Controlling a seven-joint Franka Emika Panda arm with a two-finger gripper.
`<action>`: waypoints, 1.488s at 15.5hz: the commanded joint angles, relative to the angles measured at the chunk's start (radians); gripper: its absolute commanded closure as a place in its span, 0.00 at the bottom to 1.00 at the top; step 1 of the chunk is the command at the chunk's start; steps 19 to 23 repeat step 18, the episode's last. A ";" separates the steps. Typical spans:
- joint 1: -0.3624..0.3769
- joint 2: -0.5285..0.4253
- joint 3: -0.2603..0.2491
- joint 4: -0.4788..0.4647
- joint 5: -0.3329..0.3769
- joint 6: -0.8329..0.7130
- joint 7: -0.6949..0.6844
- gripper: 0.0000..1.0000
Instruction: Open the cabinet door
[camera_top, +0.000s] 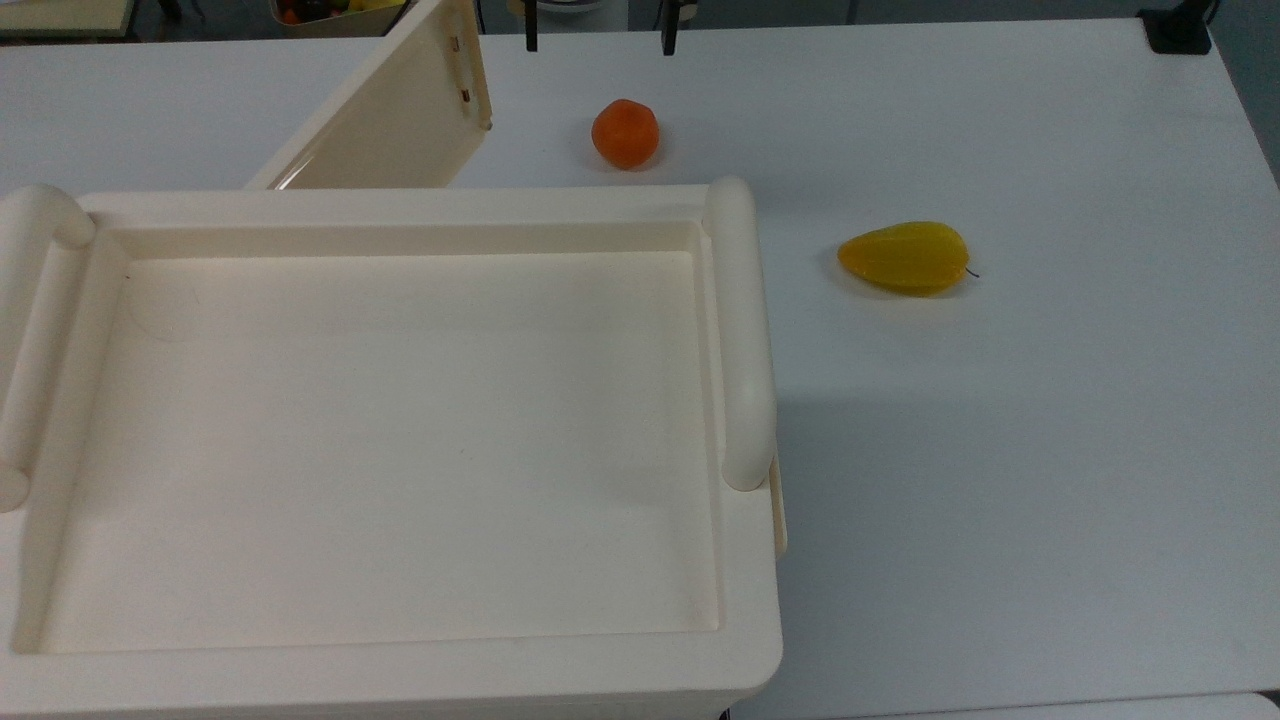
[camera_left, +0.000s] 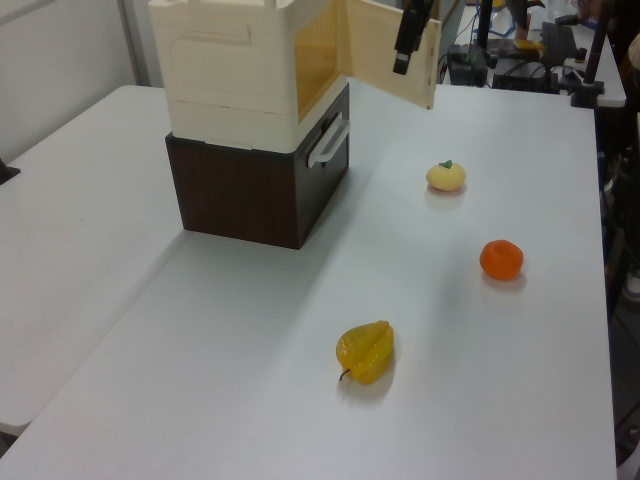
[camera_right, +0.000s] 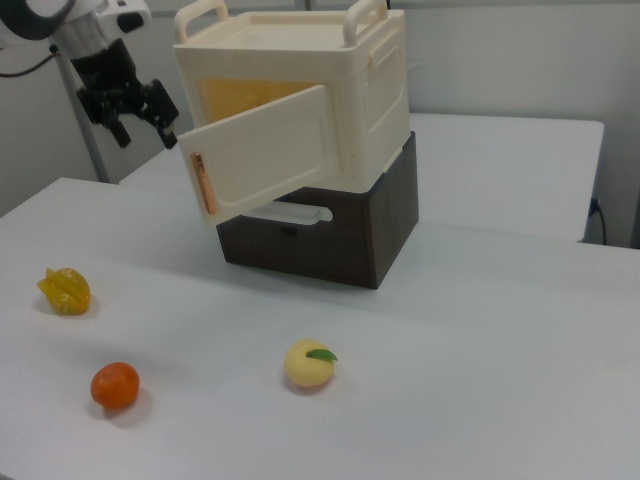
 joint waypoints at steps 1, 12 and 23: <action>-0.026 -0.017 -0.004 -0.028 0.001 -0.085 -0.026 0.00; -0.120 -0.076 -0.005 -0.193 0.054 -0.099 -0.027 0.00; -0.135 -0.094 -0.007 -0.221 0.051 -0.099 -0.021 0.00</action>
